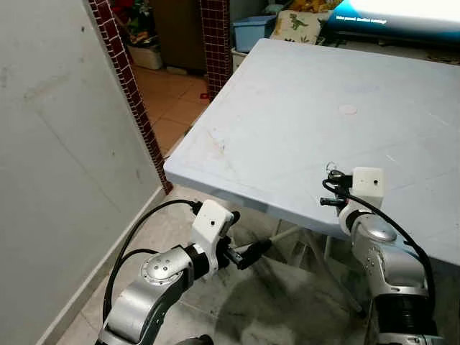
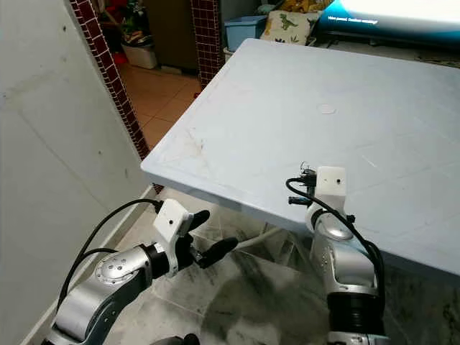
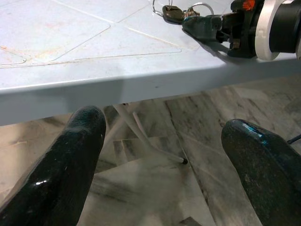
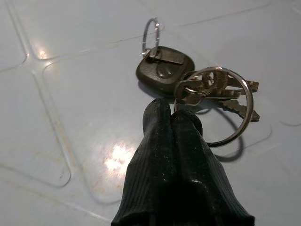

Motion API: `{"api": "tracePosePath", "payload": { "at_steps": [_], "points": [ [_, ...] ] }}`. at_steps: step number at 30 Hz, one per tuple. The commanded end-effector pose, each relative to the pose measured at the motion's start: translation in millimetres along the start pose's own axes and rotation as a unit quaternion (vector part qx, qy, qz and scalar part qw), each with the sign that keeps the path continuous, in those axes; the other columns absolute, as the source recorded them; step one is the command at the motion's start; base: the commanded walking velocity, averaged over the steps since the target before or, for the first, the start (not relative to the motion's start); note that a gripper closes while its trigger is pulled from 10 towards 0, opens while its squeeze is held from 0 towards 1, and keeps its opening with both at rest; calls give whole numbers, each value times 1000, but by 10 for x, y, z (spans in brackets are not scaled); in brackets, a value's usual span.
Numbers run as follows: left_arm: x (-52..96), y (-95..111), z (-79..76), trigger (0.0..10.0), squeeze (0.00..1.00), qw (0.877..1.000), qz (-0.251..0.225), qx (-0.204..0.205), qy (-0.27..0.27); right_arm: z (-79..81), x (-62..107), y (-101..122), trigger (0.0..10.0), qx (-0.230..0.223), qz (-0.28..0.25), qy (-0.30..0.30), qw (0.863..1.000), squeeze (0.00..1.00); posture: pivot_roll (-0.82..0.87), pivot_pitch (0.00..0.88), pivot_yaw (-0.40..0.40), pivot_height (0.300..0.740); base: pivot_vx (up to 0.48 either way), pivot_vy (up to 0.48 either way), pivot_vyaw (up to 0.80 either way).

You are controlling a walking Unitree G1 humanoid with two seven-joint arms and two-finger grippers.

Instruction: Hang keys on a hook

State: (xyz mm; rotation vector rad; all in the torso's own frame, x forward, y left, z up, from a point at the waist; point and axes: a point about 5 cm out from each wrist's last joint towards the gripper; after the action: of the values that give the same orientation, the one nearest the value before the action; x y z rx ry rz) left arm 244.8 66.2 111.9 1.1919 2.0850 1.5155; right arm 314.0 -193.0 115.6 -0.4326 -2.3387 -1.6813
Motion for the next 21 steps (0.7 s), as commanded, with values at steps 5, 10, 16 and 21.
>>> {"api": "tracePosePath", "payload": {
  "at_steps": [5,10,16,21],
  "points": [
    [-3,-23,23,10000,0,1000,6,-2,3,85,56,223,0,106,-82,-14,991,0,-42,80,65,740,0,0,0],
    [-5,-24,25,10000,0,1000,5,-2,3,52,86,368,0,135,-123,-38,982,0,-42,80,65,740,0,0,0],
    [-7,-19,29,10000,0,1000,5,-2,4,34,85,361,0,139,-125,-44,981,0,-42,81,65,740,0,0,0],
    [-7,-20,33,10000,0,1000,5,-2,4,24,78,265,10000,117,-101,-36,987,1000,-42,82,65,740,0,0,0]
  ]
}}
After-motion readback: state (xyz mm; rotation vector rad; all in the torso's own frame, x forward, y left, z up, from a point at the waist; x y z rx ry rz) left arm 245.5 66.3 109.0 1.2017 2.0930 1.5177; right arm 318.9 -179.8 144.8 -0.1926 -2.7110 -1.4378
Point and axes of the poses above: a point about 5 cm out from each wrist's last joint towards the gripper, its own x axis pointing back from the gripper into the wrist, its own y axis along the axis of the wrist's last joint, z = x × y, and after that the axes turned 15 degrees about x, right-handed
